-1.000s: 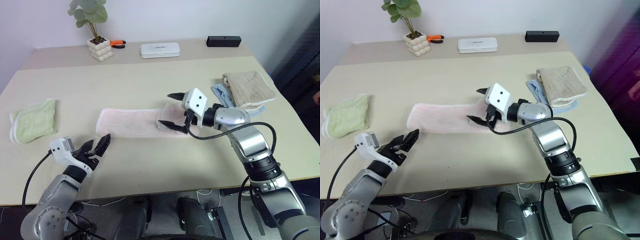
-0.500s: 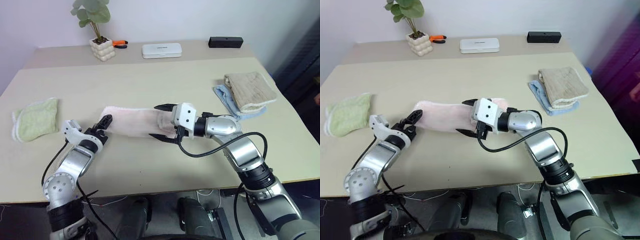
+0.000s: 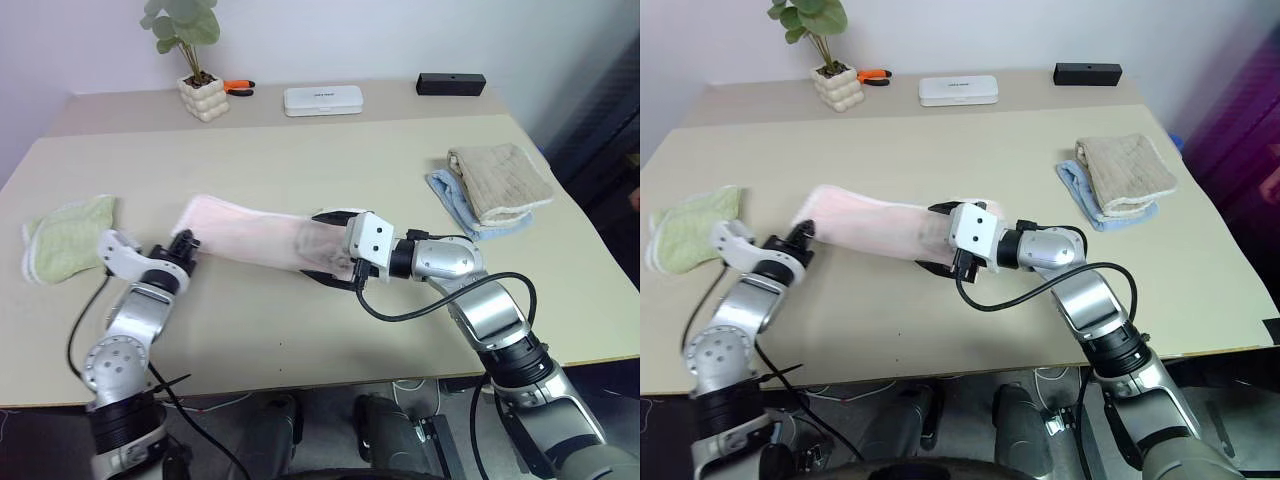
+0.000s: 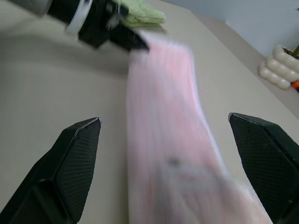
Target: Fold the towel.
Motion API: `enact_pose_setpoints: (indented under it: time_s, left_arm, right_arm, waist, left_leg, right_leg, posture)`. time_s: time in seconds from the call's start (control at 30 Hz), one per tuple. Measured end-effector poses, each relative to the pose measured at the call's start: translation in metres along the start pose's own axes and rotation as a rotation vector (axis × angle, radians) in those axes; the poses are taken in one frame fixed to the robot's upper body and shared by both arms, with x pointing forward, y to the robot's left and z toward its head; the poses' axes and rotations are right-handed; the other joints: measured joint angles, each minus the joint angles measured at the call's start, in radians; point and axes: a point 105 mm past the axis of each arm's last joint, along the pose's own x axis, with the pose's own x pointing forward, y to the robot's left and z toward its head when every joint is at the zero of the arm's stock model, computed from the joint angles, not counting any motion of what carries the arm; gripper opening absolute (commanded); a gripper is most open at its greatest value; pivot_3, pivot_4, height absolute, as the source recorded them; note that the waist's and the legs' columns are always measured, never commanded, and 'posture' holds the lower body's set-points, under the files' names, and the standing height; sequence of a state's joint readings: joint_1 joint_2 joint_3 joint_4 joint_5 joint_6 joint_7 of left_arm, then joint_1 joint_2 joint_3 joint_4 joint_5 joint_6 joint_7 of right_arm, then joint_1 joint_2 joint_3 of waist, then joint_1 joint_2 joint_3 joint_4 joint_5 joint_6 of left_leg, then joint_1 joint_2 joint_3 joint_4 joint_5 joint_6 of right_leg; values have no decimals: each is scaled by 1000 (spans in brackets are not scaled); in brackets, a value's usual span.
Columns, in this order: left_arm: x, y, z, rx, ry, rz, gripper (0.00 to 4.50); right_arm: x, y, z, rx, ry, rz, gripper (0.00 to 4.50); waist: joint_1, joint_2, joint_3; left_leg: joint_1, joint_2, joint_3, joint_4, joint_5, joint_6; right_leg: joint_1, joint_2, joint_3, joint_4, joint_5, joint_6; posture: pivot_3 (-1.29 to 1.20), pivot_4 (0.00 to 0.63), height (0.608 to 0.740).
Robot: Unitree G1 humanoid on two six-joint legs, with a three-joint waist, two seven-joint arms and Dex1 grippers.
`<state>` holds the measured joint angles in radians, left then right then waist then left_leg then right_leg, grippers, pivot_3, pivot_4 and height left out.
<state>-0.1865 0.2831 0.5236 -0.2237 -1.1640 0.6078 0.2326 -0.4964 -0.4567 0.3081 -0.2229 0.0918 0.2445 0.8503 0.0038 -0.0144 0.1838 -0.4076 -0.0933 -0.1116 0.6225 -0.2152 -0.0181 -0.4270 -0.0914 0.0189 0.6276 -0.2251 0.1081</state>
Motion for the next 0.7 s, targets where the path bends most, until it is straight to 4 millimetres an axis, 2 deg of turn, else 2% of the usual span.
enact_pose_setpoints:
  time_s: [0.1, 0.13, 0.2, 0.27, 0.37, 0.43, 0.5, 0.57, 0.7]
  left_arm:
    - [-11, -6, 52, 189, -126, -53, 25]
    - [-13, -14, 62, 248, -146, -92, 25]
    - [-15, -33, 63, 345, -126, -196, 25]
    - [-14, -52, 48, 429, -55, -312, 25]
    - [-17, -91, -6, 583, 153, -555, 25]
    - [-22, -106, -40, 638, 277, -676, 25]
    - [-29, -111, -72, 683, 399, -764, 25]
    - [-33, -110, -86, 708, 457, -796, 25]
    - [-33, -107, -101, 730, 518, -823, 25]
  right_arm:
    - [-6, 2, -9, 18, 33, -5, 4500]
    - [-8, 1, -10, 21, 41, -9, 4500]
    - [-8, 1, -10, 20, 41, -12, 4500]
    - [-8, 1, -11, 22, 42, -14, 4500]
    - [-9, 2, -19, 41, 62, -23, 4500]
    - [-10, 3, -24, 52, 73, -29, 4500]
    - [-10, 4, -27, 61, 82, -34, 4500]
    - [-11, 4, -29, 60, 88, -38, 4500]
    - [-13, 3, -32, 57, 104, -53, 4500]
  waist:
    - [0, -1, 0]
    - [2, -1, 0]
    - [9, -1, 0]
    - [11, -2, 0]
    - [9, -2, 0]
    - [3, -2, 0]
    - [-11, -2, 0]
    - [-19, -2, 0]
    - [-16, -2, 0]
  left_leg:
    - [0, 1, 0, 0, -1, -1]
    - [0, 1, 0, 0, -1, -1]
    - [0, 0, 0, 0, -1, 0]
    - [0, 0, 0, 0, -1, 0]
    - [0, 0, 0, 0, -1, 0]
    - [0, 1, 1, -1, -1, 0]
    - [0, 2, 1, -2, -1, 0]
    - [0, 2, 1, -3, -1, 0]
    - [0, 3, 1, -3, -1, 0]
  right_leg:
    - [0, 1, 0, 0, 0, -1]
    - [0, 1, 1, -1, 0, -1]
    - [1, 1, 0, -2, -1, -1]
    - [2, 1, 0, -3, -1, -1]
    - [3, 1, 0, -4, 0, -1]
    - [2, 1, 1, -4, 0, -2]
    - [1, 2, 2, -4, 0, -1]
    - [0, 2, 2, -3, 0, -1]
    - [-1, 3, 2, -2, 0, -1]
  posture:
    - [0, 150, 733]
    - [0, 150, 733]
    - [0, 150, 733]
    - [0, 150, 733]
    - [0, 150, 733]
    - [0, 150, 733]
    - [0, 150, 733]
    - [0, 150, 733]
    - [0, 150, 733]
